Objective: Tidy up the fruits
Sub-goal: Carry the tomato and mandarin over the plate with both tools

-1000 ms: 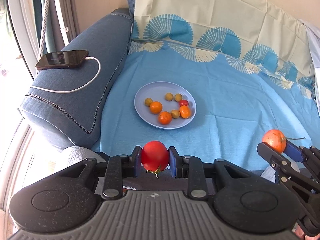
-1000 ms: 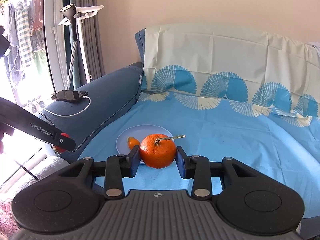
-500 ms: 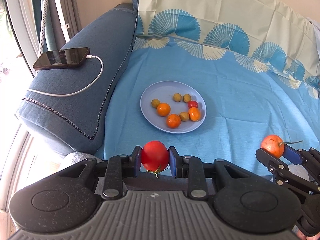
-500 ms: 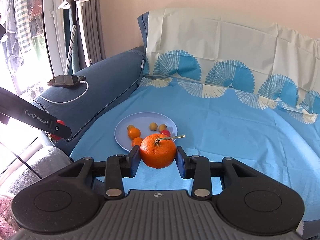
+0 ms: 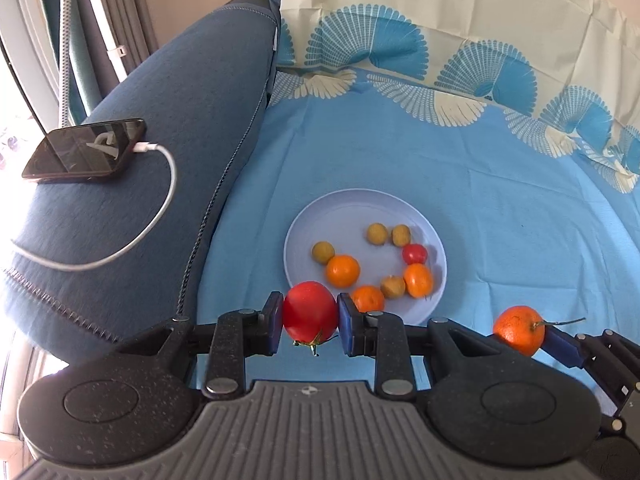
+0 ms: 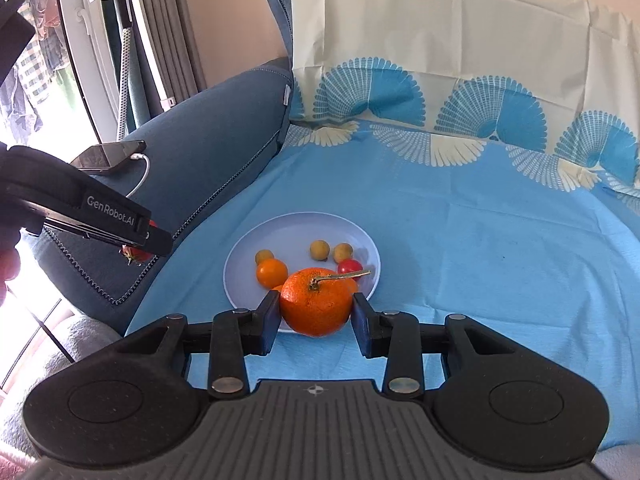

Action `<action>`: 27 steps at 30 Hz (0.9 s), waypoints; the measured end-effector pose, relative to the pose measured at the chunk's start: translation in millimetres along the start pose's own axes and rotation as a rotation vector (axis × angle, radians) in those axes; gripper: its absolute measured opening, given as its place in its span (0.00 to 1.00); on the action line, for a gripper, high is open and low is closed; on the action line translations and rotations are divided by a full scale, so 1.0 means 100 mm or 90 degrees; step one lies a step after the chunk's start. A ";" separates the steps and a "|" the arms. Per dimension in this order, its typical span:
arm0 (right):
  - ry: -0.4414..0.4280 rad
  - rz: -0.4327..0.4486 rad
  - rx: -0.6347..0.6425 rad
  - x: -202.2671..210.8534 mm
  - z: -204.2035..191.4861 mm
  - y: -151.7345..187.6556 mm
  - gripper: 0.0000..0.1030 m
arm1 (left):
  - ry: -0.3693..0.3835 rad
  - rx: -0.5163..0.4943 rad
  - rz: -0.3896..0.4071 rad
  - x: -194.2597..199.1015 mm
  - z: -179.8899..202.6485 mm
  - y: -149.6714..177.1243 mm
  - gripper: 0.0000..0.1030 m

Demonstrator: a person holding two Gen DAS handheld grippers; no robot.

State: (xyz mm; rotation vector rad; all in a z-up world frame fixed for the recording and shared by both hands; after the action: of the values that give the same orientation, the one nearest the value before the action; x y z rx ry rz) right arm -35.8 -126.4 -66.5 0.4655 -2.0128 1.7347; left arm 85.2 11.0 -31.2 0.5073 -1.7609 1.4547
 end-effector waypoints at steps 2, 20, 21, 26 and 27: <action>0.001 -0.003 0.002 -0.16 0.03 -0.05 0.38 | -0.005 0.000 -0.007 -0.16 0.01 -0.07 0.31; 0.004 -0.060 0.022 -1.40 0.22 -0.01 0.38 | -0.023 -0.008 -0.084 -1.35 0.09 -0.23 0.31; 0.002 -0.061 0.024 -1.42 0.21 0.00 0.38 | -0.025 -0.010 -0.086 -1.39 0.09 -0.23 0.31; -0.002 -0.060 0.043 -1.54 0.17 0.00 0.39 | -0.014 -0.027 -0.084 -1.47 0.15 -0.26 0.57; -0.003 -0.060 0.045 -1.56 0.17 -0.01 0.40 | -0.017 -0.026 -0.084 -1.48 0.15 -0.27 0.87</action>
State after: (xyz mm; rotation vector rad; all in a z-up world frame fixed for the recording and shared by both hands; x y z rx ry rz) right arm 95.1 -148.2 -150.8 0.5792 -1.9059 1.7528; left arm 191.2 -35.2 -128.1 0.6112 -1.7403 1.3236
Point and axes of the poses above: each gripper's, at about its wrist camera, not at the fingertips, and x roughly against the way its jaws point, z to its right, y to its underside, the point moved 2 cm from there along -x, roughly the way its jaws point, and after that the axes turned 7 degrees about z, right-handed, at the moved point
